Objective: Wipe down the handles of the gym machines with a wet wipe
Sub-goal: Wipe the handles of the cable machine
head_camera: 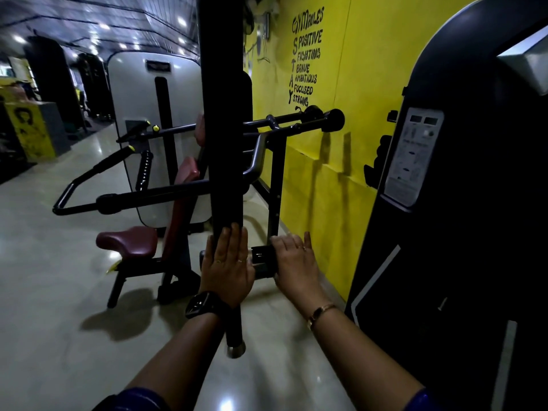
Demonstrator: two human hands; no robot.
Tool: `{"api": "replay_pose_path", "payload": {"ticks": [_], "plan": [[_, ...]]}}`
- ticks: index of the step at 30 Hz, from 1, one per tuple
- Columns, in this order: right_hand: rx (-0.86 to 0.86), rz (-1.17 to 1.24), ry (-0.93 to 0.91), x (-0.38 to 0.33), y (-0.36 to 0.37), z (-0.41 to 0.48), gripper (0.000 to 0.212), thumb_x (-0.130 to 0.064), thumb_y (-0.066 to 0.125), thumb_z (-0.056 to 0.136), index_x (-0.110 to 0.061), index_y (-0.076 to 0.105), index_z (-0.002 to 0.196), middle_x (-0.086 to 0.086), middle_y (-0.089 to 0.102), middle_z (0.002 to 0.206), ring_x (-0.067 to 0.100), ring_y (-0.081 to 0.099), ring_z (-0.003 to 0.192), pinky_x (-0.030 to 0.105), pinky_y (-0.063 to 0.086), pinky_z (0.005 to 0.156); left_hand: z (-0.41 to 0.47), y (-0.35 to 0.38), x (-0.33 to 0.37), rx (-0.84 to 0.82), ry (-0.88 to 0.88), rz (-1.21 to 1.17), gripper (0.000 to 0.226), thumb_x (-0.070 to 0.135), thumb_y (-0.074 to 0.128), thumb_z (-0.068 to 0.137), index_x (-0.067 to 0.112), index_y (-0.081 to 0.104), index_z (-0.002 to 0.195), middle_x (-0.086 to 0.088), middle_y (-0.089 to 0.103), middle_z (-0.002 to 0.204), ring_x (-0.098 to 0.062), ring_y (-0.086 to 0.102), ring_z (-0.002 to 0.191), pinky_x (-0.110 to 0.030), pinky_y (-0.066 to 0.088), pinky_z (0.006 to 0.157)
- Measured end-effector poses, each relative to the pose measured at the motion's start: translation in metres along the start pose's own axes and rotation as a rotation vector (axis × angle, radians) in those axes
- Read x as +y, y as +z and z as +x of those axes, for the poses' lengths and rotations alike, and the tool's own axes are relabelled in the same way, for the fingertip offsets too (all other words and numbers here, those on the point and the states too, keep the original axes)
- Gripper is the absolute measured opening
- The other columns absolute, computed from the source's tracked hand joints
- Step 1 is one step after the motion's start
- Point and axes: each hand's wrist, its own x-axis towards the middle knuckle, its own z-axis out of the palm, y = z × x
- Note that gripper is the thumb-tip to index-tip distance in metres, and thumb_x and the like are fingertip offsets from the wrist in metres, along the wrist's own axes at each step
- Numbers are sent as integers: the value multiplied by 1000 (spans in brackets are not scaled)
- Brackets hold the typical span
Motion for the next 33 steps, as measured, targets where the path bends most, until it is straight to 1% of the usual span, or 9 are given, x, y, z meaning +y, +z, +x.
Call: {"api": "replay_pose_path", "payload": {"ticks": [2,6,13,17,21,23,27,29,33], "plan": [[63,42,20,-2,14,-18,82,-11,75,65,-12,42,140,7,47,140,26,34,137,44,16,118,1,0,0,7,3,3,80,29,39,88,6,2,155,-11,-8,163,-24,-4,151,-45,6,121],[139,109,20,-1,31,-43,104,-3,65,64,-11,14,154,8,13,161,25,5,149,43,5,119,2,0,-1,6,10,8,82,29,40,87,6,1,155,-11,-9,163,-24,-6,151,-44,3,121],[15,44,74,-4,6,7,54,-10,70,71,-12,55,123,7,58,118,27,47,122,40,2,118,1,0,0,2,-3,17,82,28,41,86,6,1,155,-11,-10,163,-24,-5,151,-45,5,121],[77,120,99,-3,16,-9,71,1,70,69,-11,46,135,8,50,134,29,35,135,42,11,118,0,0,1,-5,2,23,82,29,40,86,6,1,155,-12,-10,163,-25,-6,151,-45,3,122],[209,186,100,-4,39,-40,88,11,38,75,-14,9,154,4,8,161,24,1,149,40,-3,120,1,1,0,1,-1,24,83,29,41,86,6,1,155,-11,-9,163,-24,-5,151,-45,5,121],[224,117,106,-2,36,-31,76,7,30,77,-10,21,150,7,21,156,27,13,146,42,-2,119,1,1,0,5,-4,21,82,29,41,86,7,2,155,-10,-9,163,-24,-5,151,-44,6,121],[109,-14,64,8,18,4,50,-4,64,78,-12,52,126,8,56,119,26,46,119,44,21,114,2,0,1,-6,-20,11,83,29,41,86,7,1,155,-10,-10,163,-23,-5,151,-44,8,120],[23,95,87,12,15,10,44,-7,57,89,-14,50,131,7,55,124,24,45,120,42,25,114,1,0,2,-16,-18,5,83,29,41,86,7,0,155,-9,-11,163,-23,-6,151,-44,7,120],[116,427,272,-2,26,-17,74,10,47,87,-14,19,152,9,23,156,21,17,145,37,24,118,0,0,1,-12,-29,-9,82,29,40,87,8,-1,155,-8,-10,163,-22,-5,151,-44,10,118]]}}
